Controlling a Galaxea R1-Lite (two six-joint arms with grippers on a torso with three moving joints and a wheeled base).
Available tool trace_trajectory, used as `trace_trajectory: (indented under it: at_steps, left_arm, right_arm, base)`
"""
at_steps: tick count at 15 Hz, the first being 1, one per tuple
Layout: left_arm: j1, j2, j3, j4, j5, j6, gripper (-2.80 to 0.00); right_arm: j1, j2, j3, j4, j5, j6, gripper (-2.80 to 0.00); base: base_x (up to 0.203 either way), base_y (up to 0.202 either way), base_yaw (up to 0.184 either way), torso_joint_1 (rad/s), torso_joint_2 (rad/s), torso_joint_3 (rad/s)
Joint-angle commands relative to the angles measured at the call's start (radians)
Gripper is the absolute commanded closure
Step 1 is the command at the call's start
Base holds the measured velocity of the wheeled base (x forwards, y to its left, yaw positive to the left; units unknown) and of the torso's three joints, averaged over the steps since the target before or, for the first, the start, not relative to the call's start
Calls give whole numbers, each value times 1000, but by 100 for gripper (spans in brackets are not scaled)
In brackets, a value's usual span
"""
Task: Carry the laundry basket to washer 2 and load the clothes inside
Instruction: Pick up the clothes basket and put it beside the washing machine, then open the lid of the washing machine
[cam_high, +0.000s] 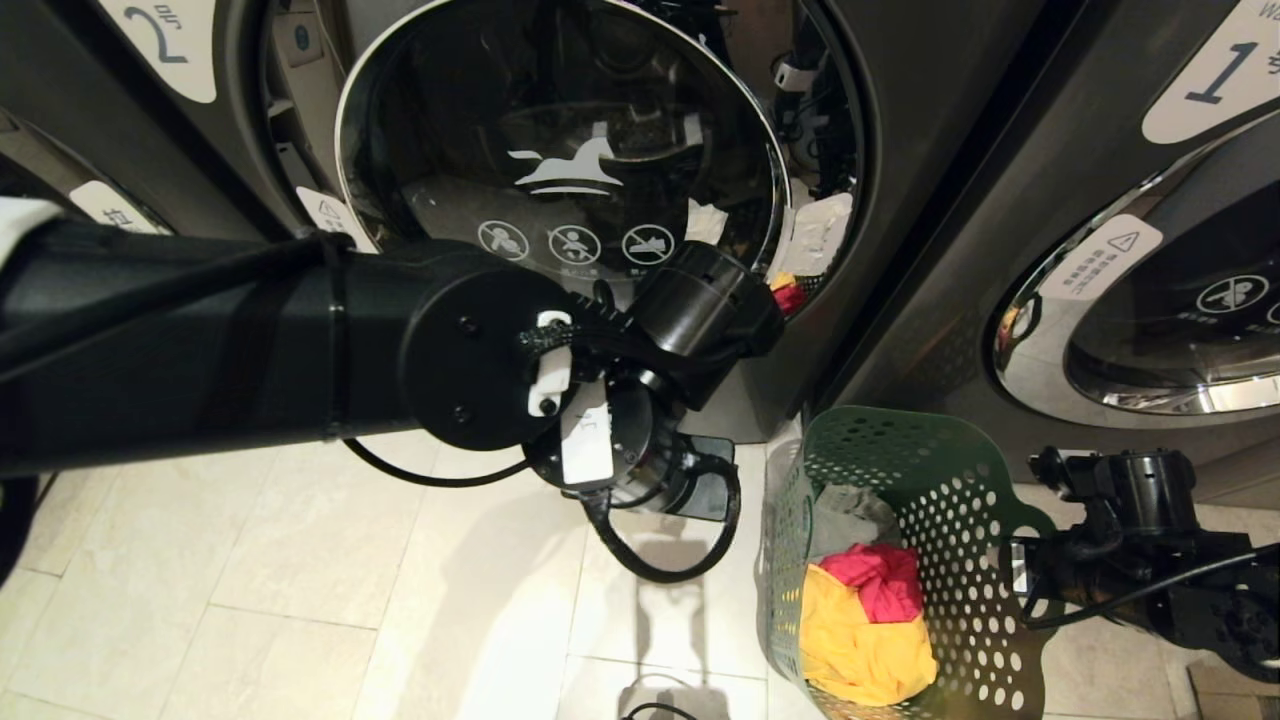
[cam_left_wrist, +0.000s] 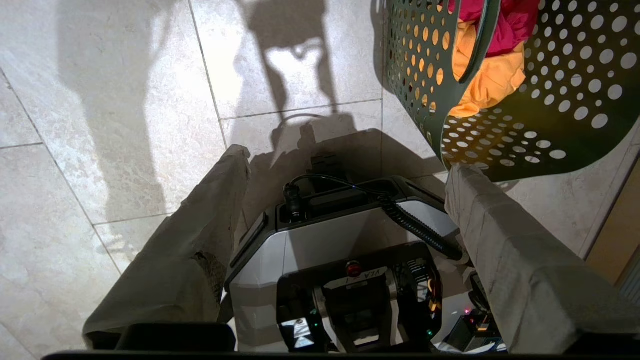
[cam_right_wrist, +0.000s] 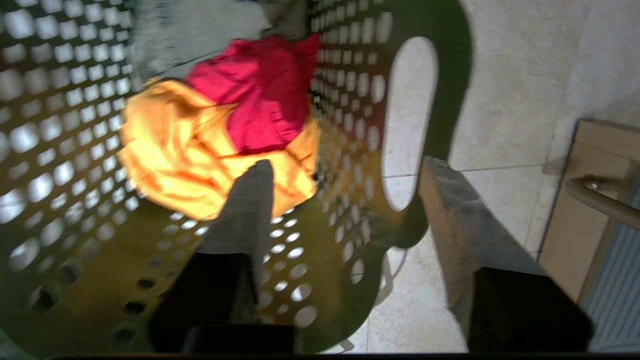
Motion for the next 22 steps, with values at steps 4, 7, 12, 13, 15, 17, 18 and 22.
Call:
trace_trajectory:
  at_steps: [4, 7, 12, 13, 15, 17, 18, 22]
  left_arm:
    - [59, -168, 124, 2, 7, -15, 0]
    - [174, -340, 291, 6, 7, -11, 0]
    - [442, -714, 641, 2, 5, -9, 0]
    - [521, -783, 695, 2, 4, -8, 0]
    - [644, -905, 813, -1, -3, -8, 0]
    - [800, -961, 924, -7, -16, 26, 0]
    - [890, -979, 986, -31, -19, 65, 0]
    - [965, -1270, 1330, -193, -35, 276, 0]
  right_arm:
    - [142, -196, 32, 61, -5, 5, 0]
    - [212, -303, 29, 138, -13, 3, 0]
    - [197, -558, 91, 262, -41, 23, 0]
    - [140, -593, 106, 270, -43, 21, 0]
    - [31, -650, 114, 277, -41, 17, 0]
    - [-80, -670, 129, 275, -42, -32, 0]
    - [-95, -710, 152, 274, -40, -82, 0]
    - [-46, -922, 370, 297, 15, -149, 0]
  base:
    - [0, 0, 0, 0, 0, 0]
    - [0, 0, 0, 0, 0, 0]
    - [0, 0, 0, 0, 0, 0]
    - [0, 0, 0, 0, 0, 0]
    - [0, 0, 0, 0, 0, 0]
    - [0, 0, 0, 0, 0, 0]
    - [0, 0, 0, 0, 0, 0]
    - [0, 0, 0, 0, 0, 0]
